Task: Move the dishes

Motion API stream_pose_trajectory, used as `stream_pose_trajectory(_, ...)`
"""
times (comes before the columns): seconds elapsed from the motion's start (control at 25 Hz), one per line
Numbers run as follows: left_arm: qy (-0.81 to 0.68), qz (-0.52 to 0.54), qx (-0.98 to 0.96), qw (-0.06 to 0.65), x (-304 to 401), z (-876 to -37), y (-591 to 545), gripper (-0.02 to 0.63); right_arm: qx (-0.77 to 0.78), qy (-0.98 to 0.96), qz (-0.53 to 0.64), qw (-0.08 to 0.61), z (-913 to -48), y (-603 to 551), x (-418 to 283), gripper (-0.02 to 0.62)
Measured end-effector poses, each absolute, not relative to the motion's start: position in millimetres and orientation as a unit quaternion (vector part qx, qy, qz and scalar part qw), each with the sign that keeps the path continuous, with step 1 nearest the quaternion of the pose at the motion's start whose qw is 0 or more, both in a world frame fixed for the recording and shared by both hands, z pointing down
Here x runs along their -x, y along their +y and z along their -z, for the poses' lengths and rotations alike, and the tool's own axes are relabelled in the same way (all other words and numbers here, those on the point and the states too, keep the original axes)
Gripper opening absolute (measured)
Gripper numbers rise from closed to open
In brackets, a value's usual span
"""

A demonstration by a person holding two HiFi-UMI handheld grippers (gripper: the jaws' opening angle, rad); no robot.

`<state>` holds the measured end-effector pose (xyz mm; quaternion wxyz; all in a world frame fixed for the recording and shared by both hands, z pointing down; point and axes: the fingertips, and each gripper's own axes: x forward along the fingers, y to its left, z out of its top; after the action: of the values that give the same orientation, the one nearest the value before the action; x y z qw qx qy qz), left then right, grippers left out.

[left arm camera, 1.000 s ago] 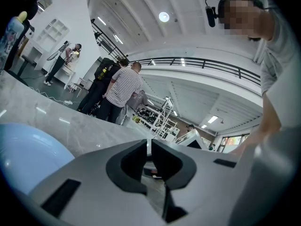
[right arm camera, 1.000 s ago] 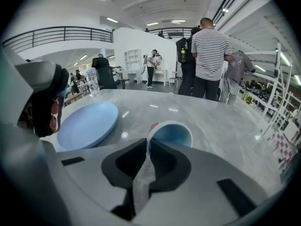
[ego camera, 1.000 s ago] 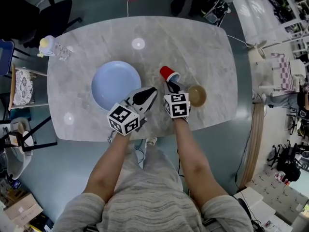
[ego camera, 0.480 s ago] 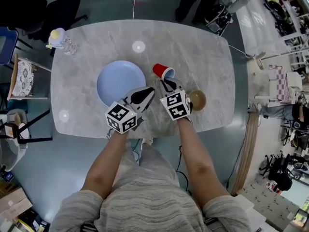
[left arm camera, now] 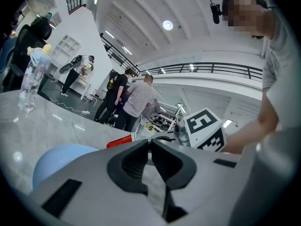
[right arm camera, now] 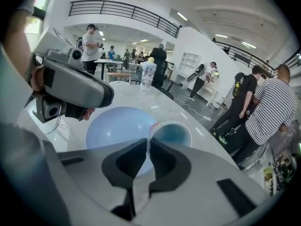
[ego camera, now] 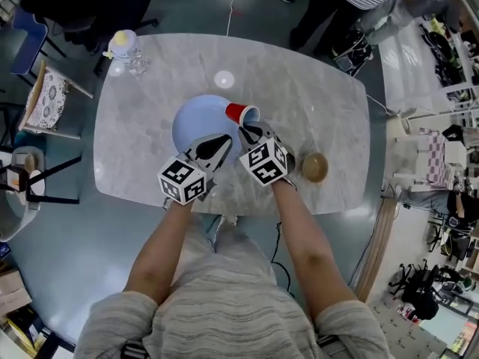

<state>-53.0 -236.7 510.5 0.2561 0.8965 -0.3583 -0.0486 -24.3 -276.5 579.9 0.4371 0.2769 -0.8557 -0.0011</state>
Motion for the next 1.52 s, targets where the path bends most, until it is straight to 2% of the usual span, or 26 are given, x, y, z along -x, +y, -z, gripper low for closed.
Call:
stream_pose_trajectory(0.64, -0.418, 0.059, -0.867, 0.265, 150, -522, -230, 0.029, -0.083, -0.822, 0.136, 0.547, -613, -244, 120, 0.04)
stream_pose_trajectory(1.04, -0.432, 0.065, -0.857, 0.274, 174, -530, -226, 0.029, 0.012, -0.762, 0.22, 0.609, -635, -227, 137, 0.04)
stream_pose_trajectory(1.52, -0.442, 0.061, -0.849, 0.283, 188, -540, -220, 0.029, 0.023, -0.732, 0.256, 0.631, -639, -230, 149, 0.046)
